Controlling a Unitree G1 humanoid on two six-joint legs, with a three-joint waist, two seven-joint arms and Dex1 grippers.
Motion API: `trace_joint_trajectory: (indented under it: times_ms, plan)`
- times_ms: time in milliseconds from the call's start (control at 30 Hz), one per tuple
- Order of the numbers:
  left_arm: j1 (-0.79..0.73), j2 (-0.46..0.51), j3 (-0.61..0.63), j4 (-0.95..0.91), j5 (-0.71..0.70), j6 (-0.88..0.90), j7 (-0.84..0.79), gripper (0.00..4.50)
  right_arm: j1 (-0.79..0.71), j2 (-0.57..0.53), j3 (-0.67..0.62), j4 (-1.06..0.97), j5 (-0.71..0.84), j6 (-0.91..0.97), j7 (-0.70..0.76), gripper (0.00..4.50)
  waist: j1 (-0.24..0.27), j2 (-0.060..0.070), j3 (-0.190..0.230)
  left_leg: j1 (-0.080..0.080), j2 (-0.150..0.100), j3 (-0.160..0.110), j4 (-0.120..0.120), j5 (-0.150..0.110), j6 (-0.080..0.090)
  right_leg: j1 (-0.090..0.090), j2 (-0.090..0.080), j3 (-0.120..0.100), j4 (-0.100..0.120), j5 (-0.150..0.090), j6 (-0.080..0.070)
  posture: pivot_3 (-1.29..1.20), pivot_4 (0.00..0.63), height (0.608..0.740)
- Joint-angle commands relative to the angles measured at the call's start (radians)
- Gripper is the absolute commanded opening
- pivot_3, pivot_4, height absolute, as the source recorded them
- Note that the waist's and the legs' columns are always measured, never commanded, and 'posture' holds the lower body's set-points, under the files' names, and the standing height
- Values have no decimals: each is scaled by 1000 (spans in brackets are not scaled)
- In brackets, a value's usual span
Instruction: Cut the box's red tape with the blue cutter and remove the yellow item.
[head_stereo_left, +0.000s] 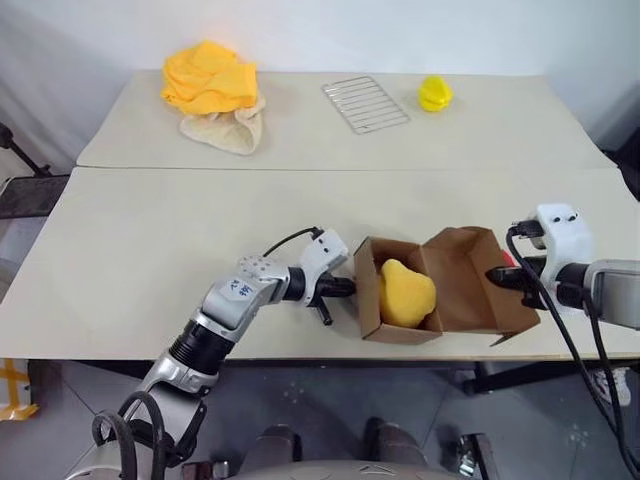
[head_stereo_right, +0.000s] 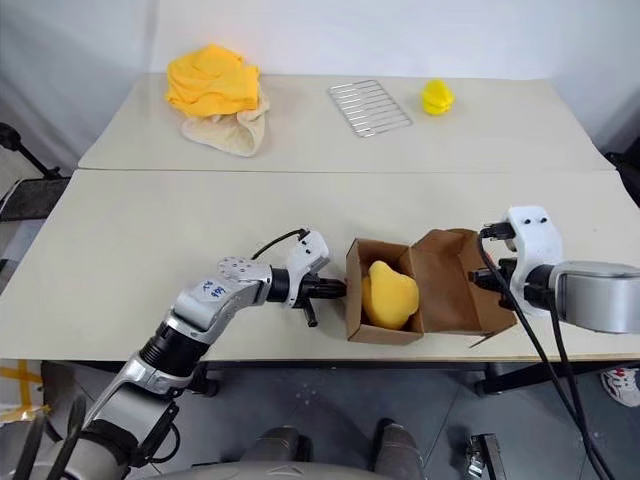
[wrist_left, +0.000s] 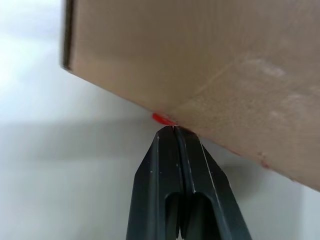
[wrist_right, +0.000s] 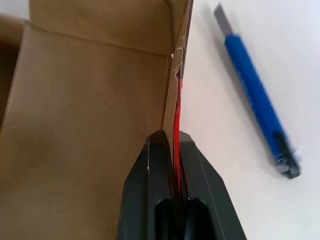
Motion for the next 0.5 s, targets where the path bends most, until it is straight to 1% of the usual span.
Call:
trace_joint_trajectory:
  times_ms: [33,167,267,367,433,500]
  plan:
    - [-17,-18,-5,-10,18,-27,-1,0,11,40,25,-21,-138,-24,98,30,-1,0,0,0,0,0,0,0,0,0,0,0,0,0,0,0,150,740]
    - [-22,-29,-5,6,33,-42,-6,0,16,86,41,-45,-289,-50,188,30,-2,0,0,0,0,0,0,0,0,0,0,0,0,0,0,0,150,740]
    - [-28,-34,-11,27,49,-64,-10,0,12,111,39,-62,-367,-55,240,30,-1,0,0,0,0,0,0,0,0,0,0,0,0,0,0,0,150,740]
    - [-31,-33,-2,42,58,-82,-14,0,-1,130,27,-75,-411,-41,272,30,1,0,0,0,0,0,0,0,0,0,0,0,0,0,1,0,150,740]
    - [-35,-25,24,47,53,-83,-17,0,-12,137,17,-82,-432,-28,288,30,0,0,0,0,0,0,0,0,0,0,0,1,0,1,1,0,150,740]
    - [-56,2,97,60,14,-66,-35,0,-28,138,13,-90,-455,-14,302,30,-2,0,0,0,0,0,0,0,0,0,0,0,0,1,1,0,150,740]
